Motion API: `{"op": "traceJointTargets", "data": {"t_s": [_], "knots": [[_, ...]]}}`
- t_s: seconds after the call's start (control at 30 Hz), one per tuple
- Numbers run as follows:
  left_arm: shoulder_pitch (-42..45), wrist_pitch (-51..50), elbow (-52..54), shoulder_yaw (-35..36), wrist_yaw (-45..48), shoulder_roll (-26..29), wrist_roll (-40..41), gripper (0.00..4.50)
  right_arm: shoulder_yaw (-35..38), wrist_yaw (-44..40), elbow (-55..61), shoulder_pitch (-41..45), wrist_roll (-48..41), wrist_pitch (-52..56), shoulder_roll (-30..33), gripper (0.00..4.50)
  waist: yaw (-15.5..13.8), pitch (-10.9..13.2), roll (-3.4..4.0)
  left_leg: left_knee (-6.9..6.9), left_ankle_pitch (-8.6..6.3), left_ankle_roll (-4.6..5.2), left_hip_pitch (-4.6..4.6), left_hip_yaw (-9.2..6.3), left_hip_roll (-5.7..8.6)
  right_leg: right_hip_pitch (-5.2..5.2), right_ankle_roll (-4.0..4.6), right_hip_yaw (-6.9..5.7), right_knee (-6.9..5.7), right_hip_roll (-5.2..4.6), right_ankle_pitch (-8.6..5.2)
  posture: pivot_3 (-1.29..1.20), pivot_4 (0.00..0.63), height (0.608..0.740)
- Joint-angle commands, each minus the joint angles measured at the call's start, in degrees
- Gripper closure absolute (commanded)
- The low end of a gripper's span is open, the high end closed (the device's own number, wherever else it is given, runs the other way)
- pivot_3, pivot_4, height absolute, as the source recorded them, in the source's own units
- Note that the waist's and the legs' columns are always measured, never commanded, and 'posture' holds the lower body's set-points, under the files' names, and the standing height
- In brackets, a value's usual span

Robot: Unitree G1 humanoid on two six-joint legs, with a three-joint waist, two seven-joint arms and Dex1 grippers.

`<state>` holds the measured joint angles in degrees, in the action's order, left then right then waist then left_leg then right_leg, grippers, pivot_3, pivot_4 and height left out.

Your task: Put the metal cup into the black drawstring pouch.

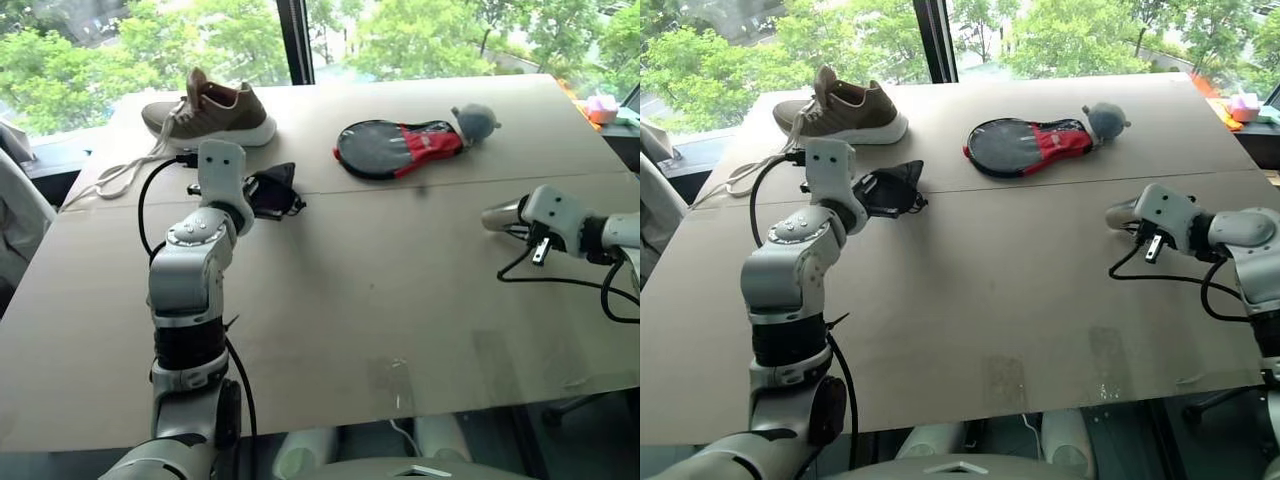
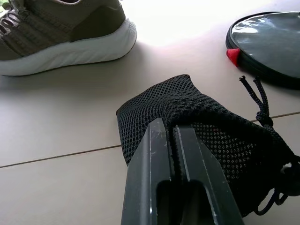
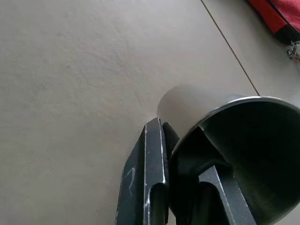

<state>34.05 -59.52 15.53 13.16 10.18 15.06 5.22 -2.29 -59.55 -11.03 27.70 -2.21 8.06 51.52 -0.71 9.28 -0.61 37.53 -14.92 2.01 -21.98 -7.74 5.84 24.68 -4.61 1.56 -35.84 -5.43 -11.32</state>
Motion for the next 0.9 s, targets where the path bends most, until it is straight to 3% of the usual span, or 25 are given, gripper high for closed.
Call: {"op": "traceJointTargets", "data": {"t_s": [0.03, 0.2, 0.37, 0.53, 0.67, 0.9], "knots": [[2.6, -3.3, 1.5, 2.7, -1.8, -2.2, 2.7, 4.50, 2.7, 1.6, 5.1, 2.5, -2.0, 1.2, -0.5, 4.47, 0.0, 0.0, -0.01, 0.01, 0.00, 0.00, 0.00, 0.00, 0.00, 0.00, 0.00, 0.00, 0.00, 0.00, 0.00, 0.00, 0.150, 0.740], [8.2, -9.8, -0.2, 3.8, -3.0, -8.7, 7.1, 4.50, 1.3, 6.1, 17.3, 9.6, -9.2, 7.0, -12.4, 4.47, 0.6, 0.1, -0.12, 0.02, 0.05, -0.09, -0.01, -0.04, -0.06, 0.02, 0.03, 0.01, -0.02, 0.08, 0.03, 0.00, 0.150, 0.740], [11.5, -12.1, -1.9, 2.8, -2.3, -11.0, 10.3, 4.50, -3.0, 10.6, 23.4, 12.0, -11.2, 8.6, -24.2, 4.47, 0.6, 0.0, -0.24, 0.02, 0.04, -0.11, -0.03, -0.15, -0.05, 0.02, 0.04, -0.07, 0.00, 0.09, 0.03, 0.00, 0.150, 0.740], [15.2, -15.0, -3.1, 5.7, -2.5, -12.5, 14.0, 4.50, -7.6, 11.0, 20.0, 11.3, -5.6, 0.6, -25.8, 4.47, 0.0, 0.0, -0.24, 0.15, 0.04, -0.11, -0.10, -0.17, 0.02, 0.05, 0.04, -0.10, -0.01, 0.06, 0.03, 0.00, 0.150, 0.740], [18.7, -18.9, -4.7, 10.9, -4.1, -14.9, 16.8, 4.50, -8.8, 9.8, 21.5, 11.0, -7.3, -0.3, -27.6, 4.47, 0.2, 0.0, -0.24, 0.16, 0.04, -0.12, -0.07, -0.18, 0.00, 0.04, 0.05, -0.11, -0.06, 0.10, 0.03, 0.00, 0.150, 0.740], [23.1, -24.3, -5.9, 17.1, -4.9, -18.4, 20.9, 4.50, -11.1, 12.2, 18.4, 10.9, -1.6, -3.9, -28.6, 4.47, 1.2, 0.0, -0.24, 0.16, 0.04, -0.13, -0.07, -0.18, -0.02, 0.05, 0.05, -0.10, -0.07, 0.12, 0.03, 0.00, 0.150, 0.740]]}}
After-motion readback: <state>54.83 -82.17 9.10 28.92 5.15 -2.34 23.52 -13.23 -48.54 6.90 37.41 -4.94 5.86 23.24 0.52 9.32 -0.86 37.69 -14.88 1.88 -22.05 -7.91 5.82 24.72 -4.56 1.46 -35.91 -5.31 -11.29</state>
